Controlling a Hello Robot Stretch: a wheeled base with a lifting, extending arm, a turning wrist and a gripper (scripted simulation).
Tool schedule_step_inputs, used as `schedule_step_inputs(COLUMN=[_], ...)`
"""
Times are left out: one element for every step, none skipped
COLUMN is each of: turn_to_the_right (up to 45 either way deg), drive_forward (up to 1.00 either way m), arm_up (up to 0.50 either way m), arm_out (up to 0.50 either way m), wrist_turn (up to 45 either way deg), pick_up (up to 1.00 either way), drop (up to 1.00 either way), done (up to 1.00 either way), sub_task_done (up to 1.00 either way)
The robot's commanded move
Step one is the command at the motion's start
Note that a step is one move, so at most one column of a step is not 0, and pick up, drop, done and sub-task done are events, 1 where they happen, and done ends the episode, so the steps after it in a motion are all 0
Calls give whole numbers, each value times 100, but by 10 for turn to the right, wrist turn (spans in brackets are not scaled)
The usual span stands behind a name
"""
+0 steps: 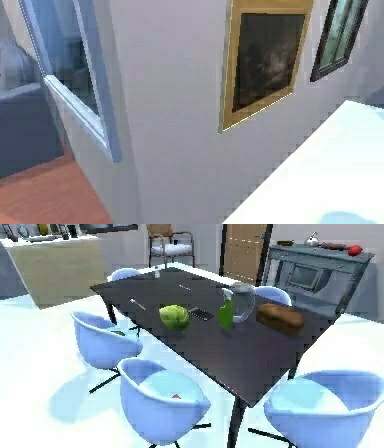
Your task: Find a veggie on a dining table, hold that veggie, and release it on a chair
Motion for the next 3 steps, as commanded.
schedule_step_inputs(turn_to_the_right=[420,0,90], drive_forward=[0,100,0], arm_up=[0,0,0], arm_out=[0,0,0], wrist_turn=[0,0,0], pick_up=[0,0,0], drop=[0,0,0], done=[0,0,0], sub_task_done=[0,0,0])
